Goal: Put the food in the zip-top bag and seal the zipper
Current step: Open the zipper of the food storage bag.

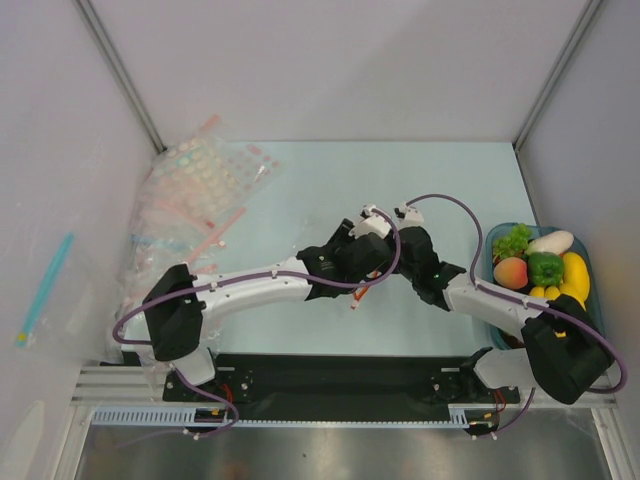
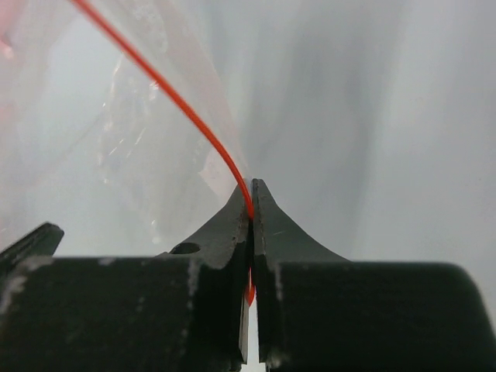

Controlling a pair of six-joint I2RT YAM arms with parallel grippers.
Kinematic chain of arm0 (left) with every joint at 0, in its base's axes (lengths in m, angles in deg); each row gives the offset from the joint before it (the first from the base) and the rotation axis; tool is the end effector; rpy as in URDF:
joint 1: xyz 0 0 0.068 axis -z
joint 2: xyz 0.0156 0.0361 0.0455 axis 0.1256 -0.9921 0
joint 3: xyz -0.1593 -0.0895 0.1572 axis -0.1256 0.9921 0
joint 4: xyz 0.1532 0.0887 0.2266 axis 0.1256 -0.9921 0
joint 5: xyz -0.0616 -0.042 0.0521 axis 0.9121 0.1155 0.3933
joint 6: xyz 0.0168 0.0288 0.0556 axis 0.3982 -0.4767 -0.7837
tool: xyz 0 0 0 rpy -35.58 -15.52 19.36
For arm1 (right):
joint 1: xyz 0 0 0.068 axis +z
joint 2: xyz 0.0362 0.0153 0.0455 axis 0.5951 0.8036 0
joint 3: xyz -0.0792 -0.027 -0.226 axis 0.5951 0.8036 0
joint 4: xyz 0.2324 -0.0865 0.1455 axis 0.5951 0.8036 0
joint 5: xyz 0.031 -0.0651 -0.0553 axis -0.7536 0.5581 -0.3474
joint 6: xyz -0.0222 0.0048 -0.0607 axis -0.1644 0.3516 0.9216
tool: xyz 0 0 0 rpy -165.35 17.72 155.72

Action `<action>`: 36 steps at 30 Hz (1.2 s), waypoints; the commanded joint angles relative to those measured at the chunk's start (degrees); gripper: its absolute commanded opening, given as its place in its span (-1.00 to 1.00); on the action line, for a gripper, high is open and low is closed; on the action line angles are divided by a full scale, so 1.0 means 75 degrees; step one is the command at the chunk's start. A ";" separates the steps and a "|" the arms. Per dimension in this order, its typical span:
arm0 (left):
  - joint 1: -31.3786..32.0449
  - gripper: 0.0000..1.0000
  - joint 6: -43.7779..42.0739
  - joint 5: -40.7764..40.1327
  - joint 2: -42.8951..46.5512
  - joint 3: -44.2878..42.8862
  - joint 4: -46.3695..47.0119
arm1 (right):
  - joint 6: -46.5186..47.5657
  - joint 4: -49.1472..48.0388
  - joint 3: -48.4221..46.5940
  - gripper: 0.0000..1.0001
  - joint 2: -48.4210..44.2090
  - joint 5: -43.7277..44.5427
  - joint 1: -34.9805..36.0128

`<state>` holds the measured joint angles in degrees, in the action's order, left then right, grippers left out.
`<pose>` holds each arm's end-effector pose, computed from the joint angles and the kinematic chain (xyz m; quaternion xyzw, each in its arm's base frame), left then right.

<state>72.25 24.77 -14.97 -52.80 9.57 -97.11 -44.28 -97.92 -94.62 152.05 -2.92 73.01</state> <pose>0.1997 -0.3422 0.2252 0.2565 0.8265 0.0782 0.4949 0.2576 0.1820 0.1525 0.0035 0.8612 0.2378 0.4493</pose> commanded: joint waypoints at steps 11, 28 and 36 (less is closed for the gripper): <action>0.0200 -0.35 -0.0061 0.0177 0.0394 -0.0119 0.0133 | 0.0140 -0.0210 -0.0398 -0.96 0.0221 -0.0222 -0.0037; 0.0305 -0.99 0.0103 -0.0492 0.0078 -0.0307 -0.0067 | 0.0362 -0.0070 -0.0363 -0.31 -0.0224 -0.0199 -0.0061; -0.0022 -0.99 0.0173 -0.0491 -0.0321 -0.0459 -0.0078 | 0.0433 0.0434 -0.0340 0.33 -0.0856 0.0562 -0.0037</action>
<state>73.36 24.99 -17.40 -54.68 8.81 -98.44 -41.84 -95.75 -95.25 148.68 -2.52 72.82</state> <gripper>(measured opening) 0.011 0.651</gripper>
